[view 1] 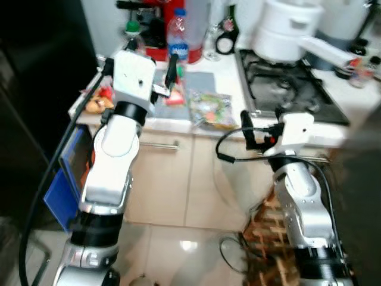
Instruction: Restocking fridge
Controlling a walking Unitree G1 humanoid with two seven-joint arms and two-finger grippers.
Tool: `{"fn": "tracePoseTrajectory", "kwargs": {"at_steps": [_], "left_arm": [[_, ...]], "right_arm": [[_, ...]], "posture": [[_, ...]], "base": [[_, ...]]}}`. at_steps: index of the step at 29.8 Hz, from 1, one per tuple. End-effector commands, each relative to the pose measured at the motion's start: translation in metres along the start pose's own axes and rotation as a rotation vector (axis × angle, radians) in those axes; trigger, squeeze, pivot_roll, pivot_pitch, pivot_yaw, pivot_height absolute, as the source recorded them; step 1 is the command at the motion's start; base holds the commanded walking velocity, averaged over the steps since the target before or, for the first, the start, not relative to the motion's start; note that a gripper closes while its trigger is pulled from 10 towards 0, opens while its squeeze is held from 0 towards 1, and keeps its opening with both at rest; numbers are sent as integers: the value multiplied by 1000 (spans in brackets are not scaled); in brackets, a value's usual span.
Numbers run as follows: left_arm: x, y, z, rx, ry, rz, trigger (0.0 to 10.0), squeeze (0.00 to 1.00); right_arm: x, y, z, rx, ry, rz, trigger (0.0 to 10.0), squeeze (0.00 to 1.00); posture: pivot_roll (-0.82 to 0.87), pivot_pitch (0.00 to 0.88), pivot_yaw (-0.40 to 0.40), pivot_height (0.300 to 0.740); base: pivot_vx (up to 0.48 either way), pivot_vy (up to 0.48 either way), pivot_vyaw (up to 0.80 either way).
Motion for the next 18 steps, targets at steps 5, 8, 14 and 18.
{"fn": "tracePoseTrajectory", "kwargs": {"at_steps": [5,8,14,18], "left_arm": [[7,-16,6,59,16,25,10000,0],[15,-20,11,68,46,35,10000,0],[59,-46,46,105,174,72,10000,0],[66,-53,66,72,172,44,10000,0]], "right_arm": [[5,-8,2,40,29,5,10000,0],[4,-6,1,21,22,7,10000,0],[4,-4,-1,15,23,10,10000,0],[4,-4,-3,17,24,13,10000,0]], "posture": [[-32,0,-75,740],[-31,0,-79,740],[-29,0,-90,740],[-36,0,-86,740]], "base": [[334,343,235],[317,360,196],[321,152,0],[0,0,0]]}}
Point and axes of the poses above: a point about 5 cm out from each wrist's last joint towards the gripper, its own z axis pointing out of the wrist towards the gripper, its own x axis along the axis of the wrist's last joint, y = z × x, the point moved 4 cm from there along z, pointing out of the wrist towards the gripper, and after that the axes turned 4 degrees about z, right-handed, at the moved point
